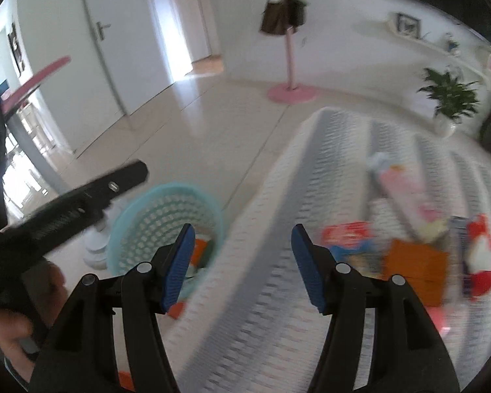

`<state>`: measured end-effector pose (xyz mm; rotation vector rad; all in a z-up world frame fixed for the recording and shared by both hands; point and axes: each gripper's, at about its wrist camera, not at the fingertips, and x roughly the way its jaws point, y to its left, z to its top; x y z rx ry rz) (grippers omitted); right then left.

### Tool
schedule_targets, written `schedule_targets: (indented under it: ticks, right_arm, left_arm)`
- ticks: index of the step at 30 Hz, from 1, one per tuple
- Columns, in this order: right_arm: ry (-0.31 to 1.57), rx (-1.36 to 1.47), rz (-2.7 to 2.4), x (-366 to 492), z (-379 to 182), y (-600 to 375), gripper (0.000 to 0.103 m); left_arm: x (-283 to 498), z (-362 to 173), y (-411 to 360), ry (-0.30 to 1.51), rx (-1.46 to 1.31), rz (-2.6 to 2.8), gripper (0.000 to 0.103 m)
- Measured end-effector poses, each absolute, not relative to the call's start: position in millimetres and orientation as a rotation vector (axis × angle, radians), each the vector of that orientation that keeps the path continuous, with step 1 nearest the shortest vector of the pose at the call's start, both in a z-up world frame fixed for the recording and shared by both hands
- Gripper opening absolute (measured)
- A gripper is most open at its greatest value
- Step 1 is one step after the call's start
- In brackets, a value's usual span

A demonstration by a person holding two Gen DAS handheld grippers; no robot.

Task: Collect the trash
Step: 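Grasp the tiger-print box with left tool while right tool grasps the pink packet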

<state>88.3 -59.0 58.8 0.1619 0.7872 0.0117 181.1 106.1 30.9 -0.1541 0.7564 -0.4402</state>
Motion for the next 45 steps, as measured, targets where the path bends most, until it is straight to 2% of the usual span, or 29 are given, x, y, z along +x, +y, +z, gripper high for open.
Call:
schedule_targets:
  ticks: [7,14,18,26,34,37,39,40,42,43,44,45]
  right_arm:
    - [0.732,0.101,-0.145,27.3,67.3,-142.1,0.058]
    - [0.745,0.144,-0.233,-21.1,45.2,-211.9,0.057]
    - [0.770,0.192,-0.257,-32.7,21.2,-237.6,0.057]
    - [0.847,0.285,-0.236,-35.9,-23.8,-261.1,0.058]
    - [0.934,0.233,-0.185,-26.9,-40.5,-246.1,0.058]
    - [0.950,0.209,-0.182,-18.8,-47.5,-238.6,0.058]
    - [0.959,0.191,-0.185,-16.9,-51.9,-236.0,0.058]
    - [0.962,0.187,-0.186,-15.7,-53.7,-235.3,0.058]
    - [0.969,0.187,-0.191,-12.1,-58.1,-235.2,0.058]
    - [0.969,0.189,-0.195,-9.8,-59.0,-235.6,0.058]
    - [0.968,0.192,-0.197,-8.2,-60.4,-236.6,0.058]
    - [0.968,0.193,-0.198,-5.9,-62.1,-236.9,0.058]
  left_arm:
    - [168.8,-4.3,-3.9,0.869,-0.055,-0.595,0.060]
    - [167.4,-51.8,-82.1,0.966,0.033,-0.599,0.071]
    - [171.1,-71.0,-99.9,0.994,0.065,-0.518,0.079]
    - [183.0,-94.0,-112.4,1.028,0.088,-0.480,0.081]
    - [183.7,-99.4,-131.5,1.026,0.200,-0.458,0.083]
    - [182.9,-99.1,-132.5,1.028,0.222,-0.470,0.076]
    - [179.7,-97.2,-133.2,1.028,0.250,-0.484,0.061]
    - [179.1,-96.5,-131.8,1.031,0.260,-0.491,0.057]
    - [177.5,-94.4,-125.8,1.042,0.254,-0.506,0.041]
    - [177.7,-92.9,-121.2,1.051,0.242,-0.515,0.038]
    - [176.7,-92.1,-117.7,1.058,0.229,-0.524,0.024]
    - [178.5,-91.8,-112.0,1.078,0.198,-0.543,0.016]
